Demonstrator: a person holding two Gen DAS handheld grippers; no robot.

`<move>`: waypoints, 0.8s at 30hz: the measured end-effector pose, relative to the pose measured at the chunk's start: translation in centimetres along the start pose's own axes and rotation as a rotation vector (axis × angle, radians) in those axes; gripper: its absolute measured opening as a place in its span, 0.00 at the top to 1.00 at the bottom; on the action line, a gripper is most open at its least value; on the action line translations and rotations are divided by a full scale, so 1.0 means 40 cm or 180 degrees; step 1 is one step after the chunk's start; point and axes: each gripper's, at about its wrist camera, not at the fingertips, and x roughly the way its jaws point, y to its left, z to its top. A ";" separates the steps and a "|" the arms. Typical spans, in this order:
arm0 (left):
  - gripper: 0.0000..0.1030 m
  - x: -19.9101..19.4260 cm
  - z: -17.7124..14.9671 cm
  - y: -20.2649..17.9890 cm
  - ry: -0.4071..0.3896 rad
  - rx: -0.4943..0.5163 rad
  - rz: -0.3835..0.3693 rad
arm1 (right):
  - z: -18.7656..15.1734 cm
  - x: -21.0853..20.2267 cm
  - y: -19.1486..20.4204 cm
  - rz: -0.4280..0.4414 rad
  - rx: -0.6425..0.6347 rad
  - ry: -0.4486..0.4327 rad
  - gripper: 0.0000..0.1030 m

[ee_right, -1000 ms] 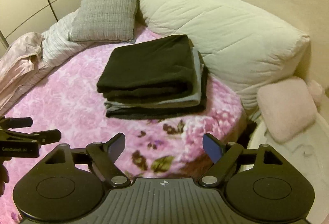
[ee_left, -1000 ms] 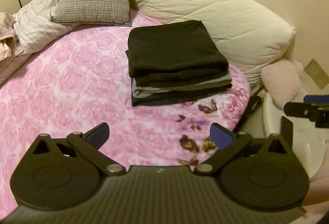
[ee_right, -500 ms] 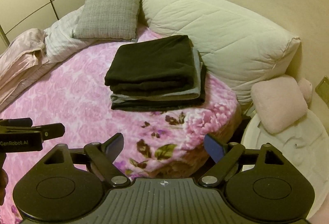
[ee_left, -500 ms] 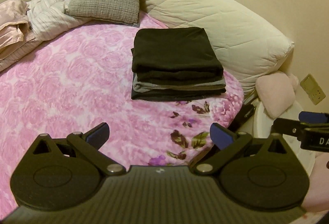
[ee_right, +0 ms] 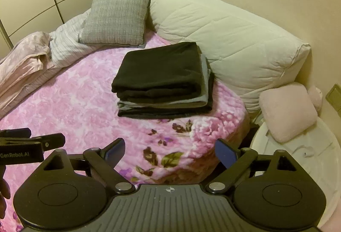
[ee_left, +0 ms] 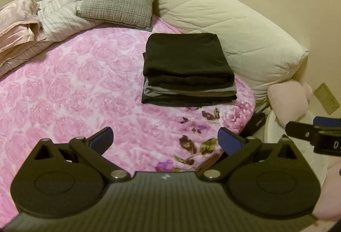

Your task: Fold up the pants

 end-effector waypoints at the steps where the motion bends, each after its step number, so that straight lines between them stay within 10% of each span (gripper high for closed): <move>1: 0.01 -0.001 0.001 -0.002 0.0005 -0.0016 -0.0003 | -0.001 -0.002 0.001 0.0003 -0.0001 -0.0002 0.14; 24: 0.01 -0.002 0.000 -0.029 0.0027 0.0142 0.0017 | 0.002 -0.020 0.001 -0.0057 -0.0017 -0.0060 0.14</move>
